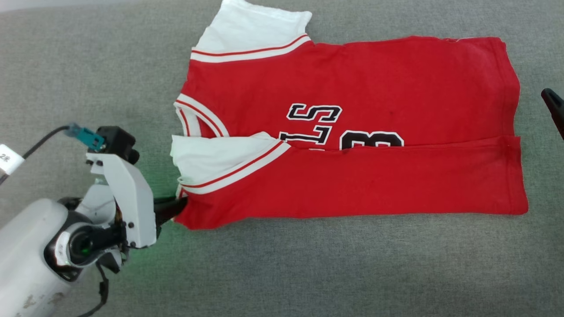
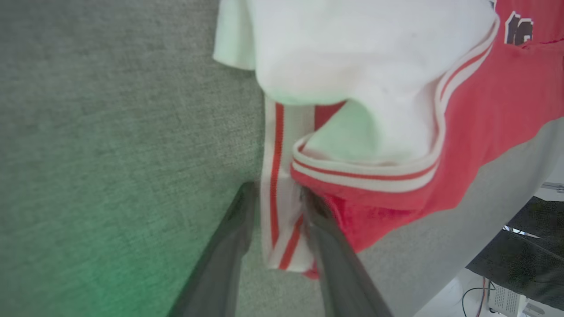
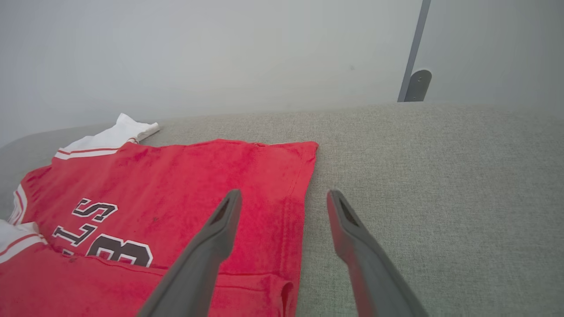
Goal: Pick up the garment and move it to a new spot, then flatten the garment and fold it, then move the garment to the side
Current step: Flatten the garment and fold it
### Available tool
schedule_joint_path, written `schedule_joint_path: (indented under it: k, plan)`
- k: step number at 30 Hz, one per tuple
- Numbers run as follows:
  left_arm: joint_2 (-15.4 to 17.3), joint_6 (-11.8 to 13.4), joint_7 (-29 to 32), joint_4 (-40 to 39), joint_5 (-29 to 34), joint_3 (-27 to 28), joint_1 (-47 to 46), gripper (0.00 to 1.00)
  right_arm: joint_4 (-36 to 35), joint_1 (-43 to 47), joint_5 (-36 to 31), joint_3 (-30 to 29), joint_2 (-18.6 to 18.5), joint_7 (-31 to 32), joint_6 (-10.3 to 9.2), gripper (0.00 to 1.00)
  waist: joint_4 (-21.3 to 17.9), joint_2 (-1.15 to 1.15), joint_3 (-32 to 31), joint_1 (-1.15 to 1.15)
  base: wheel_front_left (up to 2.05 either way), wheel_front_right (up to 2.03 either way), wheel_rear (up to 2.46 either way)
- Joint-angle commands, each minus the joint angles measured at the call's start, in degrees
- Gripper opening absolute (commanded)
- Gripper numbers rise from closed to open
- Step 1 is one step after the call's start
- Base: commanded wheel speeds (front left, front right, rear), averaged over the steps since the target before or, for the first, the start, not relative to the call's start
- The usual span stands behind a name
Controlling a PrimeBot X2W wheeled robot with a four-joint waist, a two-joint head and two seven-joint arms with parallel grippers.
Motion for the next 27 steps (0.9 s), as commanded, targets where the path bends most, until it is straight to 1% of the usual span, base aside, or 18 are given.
schedule_joint_path:
  k: [1,4,6,10,14,16,19,23,27]
  plan:
    - [-2.97,-0.84,1.41,0.02,-0.86,-2.56,3.05,0.00,0.13,-0.49,0.31,0.10,-0.10,0.24,-0.07,1.00,-0.16,0.00,0.13,0.00,0.00,0.00,0.00]
    - [-2.52,-0.87,0.97,0.25,-1.55,-1.81,2.95,0.00,0.26,-0.63,0.73,0.84,-0.83,1.63,-0.07,1.00,-0.31,0.00,0.26,0.00,0.00,0.00,0.00]
    - [-2.50,-0.91,0.75,0.32,-1.58,-1.67,3.05,0.00,-0.20,-0.14,1.37,2.50,-2.00,4.28,-0.07,1.00,-0.33,0.00,0.28,0.00,0.00,0.00,0.00]
    - [-2.87,-1.39,-0.02,0.14,-1.14,-1.45,2.81,0.00,-3.28,1.85,3.47,8.17,-7.19,12.92,-0.07,1.00,0.16,0.00,0.68,0.00,0.00,0.00,0.00]
    - [-3.22,-2.07,-0.93,0.05,-0.82,-1.36,2.89,0.00,-6.22,2.88,6.14,10.94,-12.06,21.28,-0.07,1.00,0.82,0.00,1.39,0.00,0.00,0.00,0.00]
    - [-3.45,-2.32,-1.21,-0.02,-0.56,-1.47,2.92,0.00,-7.25,3.06,6.81,11.38,-13.81,24.05,-0.07,1.00,1.18,0.00,1.71,0.00,0.00,0.00,0.00]
    - [-4.11,-2.82,-1.60,-0.10,-0.39,-1.62,2.56,0.00,-7.53,3.80,6.81,11.43,-14.95,27.14,-0.07,1.00,1.82,0.00,2.14,0.00,0.00,0.00,0.00]
    - [-5.12,-3.32,-2.00,-0.04,0.03,-1.79,1.90,0.00,-6.26,5.04,5.32,11.53,-15.48,30.73,-0.07,1.00,2.63,0.00,2.64,0.00,0.00,0.00,0.00]
    - [-5.97,-3.88,-2.47,0.23,0.26,-1.93,1.35,0.00,-4.88,6.48,3.97,12.25,-14.26,31.87,-0.07,1.00,3.29,0.00,3.03,0.00,0.00,0.00,0.00]
